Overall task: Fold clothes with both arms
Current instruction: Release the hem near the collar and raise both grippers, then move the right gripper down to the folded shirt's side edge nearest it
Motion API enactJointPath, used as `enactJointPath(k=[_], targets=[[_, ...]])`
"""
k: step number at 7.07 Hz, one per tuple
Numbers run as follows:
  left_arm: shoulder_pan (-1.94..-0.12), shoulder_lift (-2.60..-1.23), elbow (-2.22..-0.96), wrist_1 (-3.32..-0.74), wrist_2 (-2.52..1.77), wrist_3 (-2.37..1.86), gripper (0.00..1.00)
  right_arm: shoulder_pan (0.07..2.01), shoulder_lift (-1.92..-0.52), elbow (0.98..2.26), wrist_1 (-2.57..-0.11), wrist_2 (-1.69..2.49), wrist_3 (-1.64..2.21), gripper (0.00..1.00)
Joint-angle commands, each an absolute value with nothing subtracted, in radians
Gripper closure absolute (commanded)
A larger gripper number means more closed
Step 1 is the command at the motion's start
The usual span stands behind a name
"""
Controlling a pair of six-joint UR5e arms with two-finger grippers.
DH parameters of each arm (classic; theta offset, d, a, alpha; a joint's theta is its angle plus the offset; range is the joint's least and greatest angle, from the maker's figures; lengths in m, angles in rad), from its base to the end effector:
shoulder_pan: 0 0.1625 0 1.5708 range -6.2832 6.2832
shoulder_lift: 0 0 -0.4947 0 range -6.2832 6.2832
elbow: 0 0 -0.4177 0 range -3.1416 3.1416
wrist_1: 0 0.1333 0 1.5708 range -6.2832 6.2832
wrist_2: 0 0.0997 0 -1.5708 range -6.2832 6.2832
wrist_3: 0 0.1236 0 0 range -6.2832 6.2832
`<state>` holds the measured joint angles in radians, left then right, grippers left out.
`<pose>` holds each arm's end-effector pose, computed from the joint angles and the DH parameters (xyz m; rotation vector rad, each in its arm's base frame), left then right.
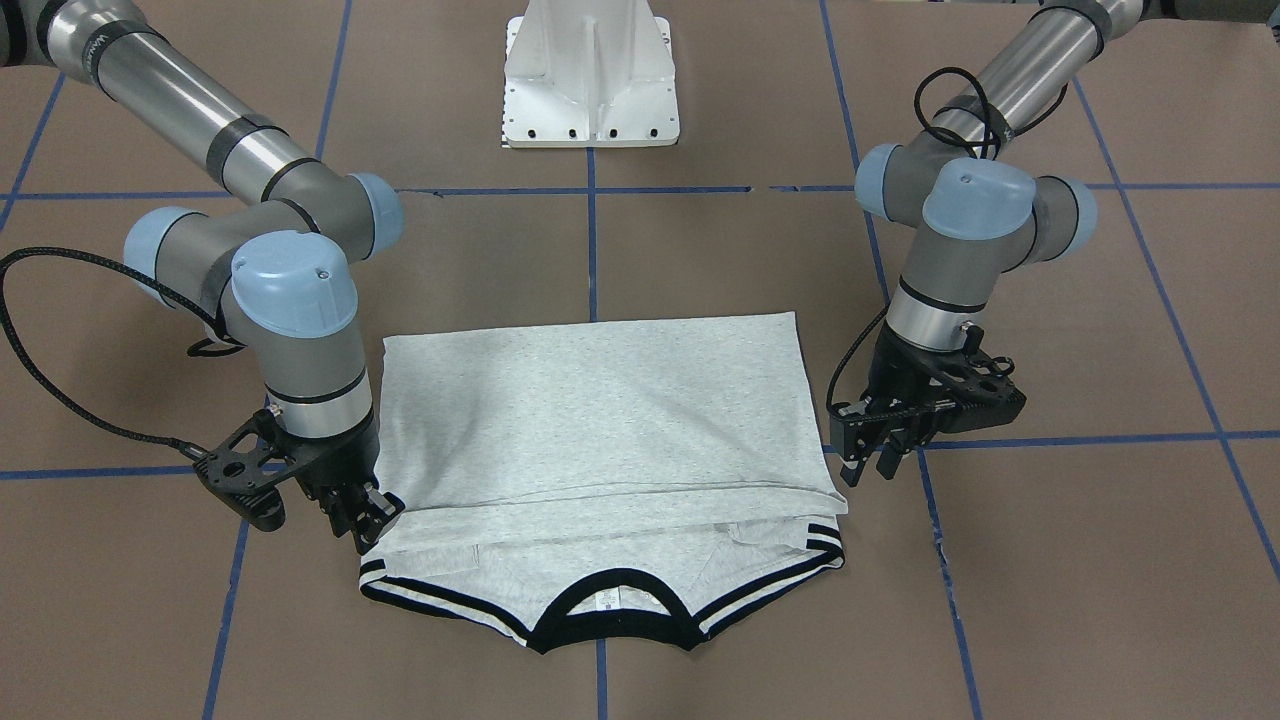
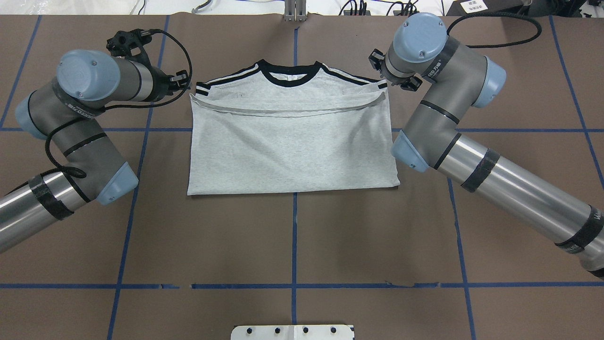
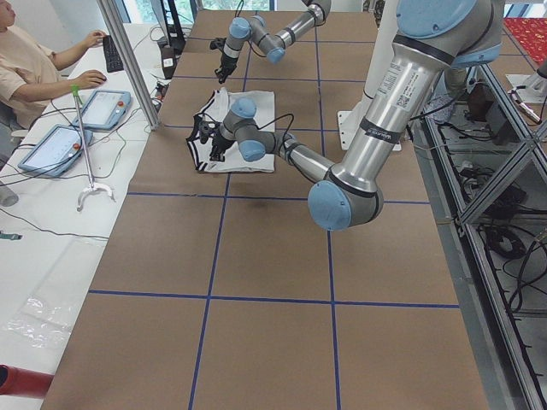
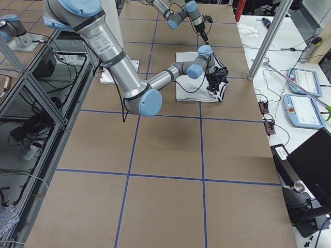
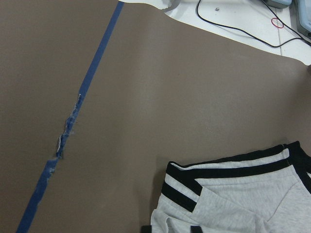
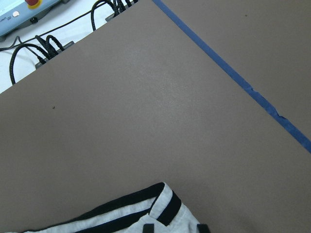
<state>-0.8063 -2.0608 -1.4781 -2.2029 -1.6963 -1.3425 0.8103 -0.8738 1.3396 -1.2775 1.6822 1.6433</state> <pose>0.4510 -0.6405 0.4151 0.4131 0.9593 -0.4606 -0.4976 -0.6965 0.3747 0.1796 -0.7668 0.7960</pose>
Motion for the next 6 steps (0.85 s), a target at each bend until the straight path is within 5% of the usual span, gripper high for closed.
enactJointPath(k=[1,4,6], targets=[[-0.822,-2.062,-1.485,-2.204,-1.701,-1.344,0.47,0.793,-0.909,1.447,-1.288,1.700,1.660,0.57],[-0.830,-2.049,-1.506,-2.227,-1.706,-1.345,0.47,0.694,-1.199,1.777,-1.278,1.724,1.771,0.44],[-0.830,-2.048,-1.517,-2.229,-1.745,-1.347,0.47,0.594,-1.290,1.850,-1.275,1.715,1.914,0.37]])
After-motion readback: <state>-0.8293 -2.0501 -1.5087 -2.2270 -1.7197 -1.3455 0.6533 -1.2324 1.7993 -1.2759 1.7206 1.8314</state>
